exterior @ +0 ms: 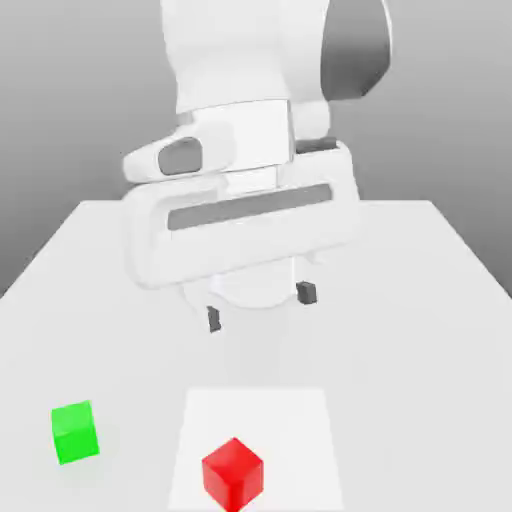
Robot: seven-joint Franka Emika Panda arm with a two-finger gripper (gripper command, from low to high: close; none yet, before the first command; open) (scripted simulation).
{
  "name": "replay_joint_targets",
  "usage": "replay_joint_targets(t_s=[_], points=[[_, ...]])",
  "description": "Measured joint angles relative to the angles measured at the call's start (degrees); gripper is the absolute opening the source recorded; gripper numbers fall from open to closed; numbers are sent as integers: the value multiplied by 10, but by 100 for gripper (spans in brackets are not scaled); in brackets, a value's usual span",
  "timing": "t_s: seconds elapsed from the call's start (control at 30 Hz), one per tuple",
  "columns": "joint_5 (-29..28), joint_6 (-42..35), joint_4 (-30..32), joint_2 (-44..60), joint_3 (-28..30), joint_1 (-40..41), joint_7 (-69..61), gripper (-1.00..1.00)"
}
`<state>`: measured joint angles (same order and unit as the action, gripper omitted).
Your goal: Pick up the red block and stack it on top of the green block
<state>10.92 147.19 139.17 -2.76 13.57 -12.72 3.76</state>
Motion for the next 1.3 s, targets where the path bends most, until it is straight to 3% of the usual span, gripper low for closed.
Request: replay_joint_targets(t_s=[0.23, 0.4, 0.43, 0.67, 0.83, 1.07, 1.27, 1.3], points=[[-32, 59, 27, 133, 4, 7, -92, 0], [2, 137, 16, 234, -31, 36, -133, 0], [8, 148, 14, 248, -38, 41, -138, -100], [7, 146, 14, 247, -38, 41, -137, -100], [-42, 74, 30, 157, -5, 26, -105, -100], [-64, 30, 58, 86, 102, 151, -252, -100], [20, 98, 54, 166, 76, 203, -345, -100], [31, 108, 54, 178, 68, 209, -354, 100]])
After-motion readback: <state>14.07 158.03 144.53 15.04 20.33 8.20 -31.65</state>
